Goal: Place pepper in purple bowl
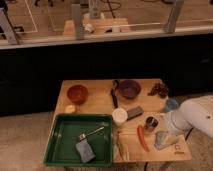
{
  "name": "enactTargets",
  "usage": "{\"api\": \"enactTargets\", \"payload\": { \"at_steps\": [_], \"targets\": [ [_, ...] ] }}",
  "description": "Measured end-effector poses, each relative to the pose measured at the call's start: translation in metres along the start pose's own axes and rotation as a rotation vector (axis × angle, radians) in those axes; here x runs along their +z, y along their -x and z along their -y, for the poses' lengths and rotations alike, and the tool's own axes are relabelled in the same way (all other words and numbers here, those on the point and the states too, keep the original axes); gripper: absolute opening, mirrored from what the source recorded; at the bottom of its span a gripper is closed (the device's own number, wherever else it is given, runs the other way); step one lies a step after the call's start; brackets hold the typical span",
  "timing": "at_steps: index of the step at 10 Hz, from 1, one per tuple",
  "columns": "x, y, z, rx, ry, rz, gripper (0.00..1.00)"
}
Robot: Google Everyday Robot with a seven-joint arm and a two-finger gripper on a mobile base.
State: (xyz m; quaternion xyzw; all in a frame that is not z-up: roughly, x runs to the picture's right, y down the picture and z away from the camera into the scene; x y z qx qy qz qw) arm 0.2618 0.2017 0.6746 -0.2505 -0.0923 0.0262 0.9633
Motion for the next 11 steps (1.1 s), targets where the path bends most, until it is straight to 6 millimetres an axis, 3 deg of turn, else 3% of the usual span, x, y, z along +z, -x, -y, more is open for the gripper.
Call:
{"api": "enactTargets", "payload": {
  "at_steps": [3,9,11],
  "targets": [
    [0.019,0.010,-0.016,-0.037,0.044,0.024,0.80],
    [0.020,0.009,-0.015,-0.018,0.044,0.026,0.80],
    [0.034,0.007,-0.004,0.113,0.041,0.042,0.80]
  ]
}}
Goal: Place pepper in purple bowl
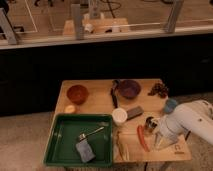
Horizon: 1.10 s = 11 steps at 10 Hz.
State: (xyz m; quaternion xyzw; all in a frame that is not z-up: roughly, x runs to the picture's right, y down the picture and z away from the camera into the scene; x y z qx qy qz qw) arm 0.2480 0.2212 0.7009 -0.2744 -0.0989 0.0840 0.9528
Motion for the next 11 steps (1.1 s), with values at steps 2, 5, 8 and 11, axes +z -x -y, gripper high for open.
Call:
{"api": "enactTargets", "payload": {
  "at_steps": [2,5,8,11],
  "targets": [
    [0.021,-0.009,0.005,0.070,0.001,0.012,0.80],
    [0.051,-0.031,0.011,0.098,0.010,0.050,0.80],
    [0.058,-0.038,0.015,0.106,-0.002,0.081,0.80],
    [0.058,-0.037,0.016,0.104,-0.002,0.082,0.80]
  ]
}}
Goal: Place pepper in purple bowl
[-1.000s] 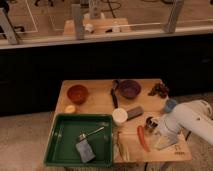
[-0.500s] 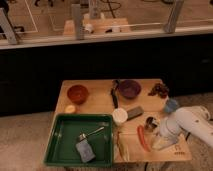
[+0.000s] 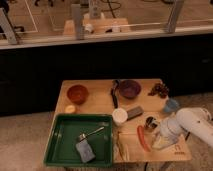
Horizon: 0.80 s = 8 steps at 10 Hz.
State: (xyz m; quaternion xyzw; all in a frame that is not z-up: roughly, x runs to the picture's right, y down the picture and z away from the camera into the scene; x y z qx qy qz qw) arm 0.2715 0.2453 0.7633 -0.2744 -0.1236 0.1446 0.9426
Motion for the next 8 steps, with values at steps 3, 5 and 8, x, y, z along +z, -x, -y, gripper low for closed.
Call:
{"api": "enactTargets", "payload": {
  "at_steps": [3,5,8],
  "targets": [
    [-0.005,0.001,-0.002,-0.001,0.001,0.026,0.80],
    [-0.014,0.002,-0.006,-0.002,-0.007,0.052,0.80],
    [-0.020,0.009,-0.015,-0.023,0.013,0.100,0.80]
  ]
}}
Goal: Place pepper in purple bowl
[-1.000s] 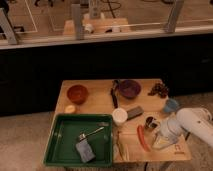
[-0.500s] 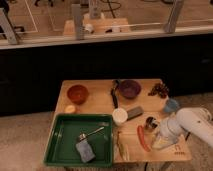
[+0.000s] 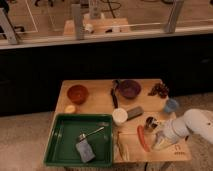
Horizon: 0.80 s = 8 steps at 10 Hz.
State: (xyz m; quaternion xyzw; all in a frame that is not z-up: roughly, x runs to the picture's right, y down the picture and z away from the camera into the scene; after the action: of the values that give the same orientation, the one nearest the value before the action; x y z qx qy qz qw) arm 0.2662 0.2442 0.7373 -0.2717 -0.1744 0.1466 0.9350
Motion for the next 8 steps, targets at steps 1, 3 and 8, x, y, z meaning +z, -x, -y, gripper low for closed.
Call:
{"api": "enactTargets", "payload": {
  "at_steps": [1,3,8],
  "targets": [
    [0.000,0.004,-0.004,-0.011,0.011,0.014,0.80],
    [-0.001,0.009,-0.016,-0.036,0.032,0.030,0.80],
    [0.013,0.018,-0.037,-0.087,0.065,-0.021,0.80]
  ]
}}
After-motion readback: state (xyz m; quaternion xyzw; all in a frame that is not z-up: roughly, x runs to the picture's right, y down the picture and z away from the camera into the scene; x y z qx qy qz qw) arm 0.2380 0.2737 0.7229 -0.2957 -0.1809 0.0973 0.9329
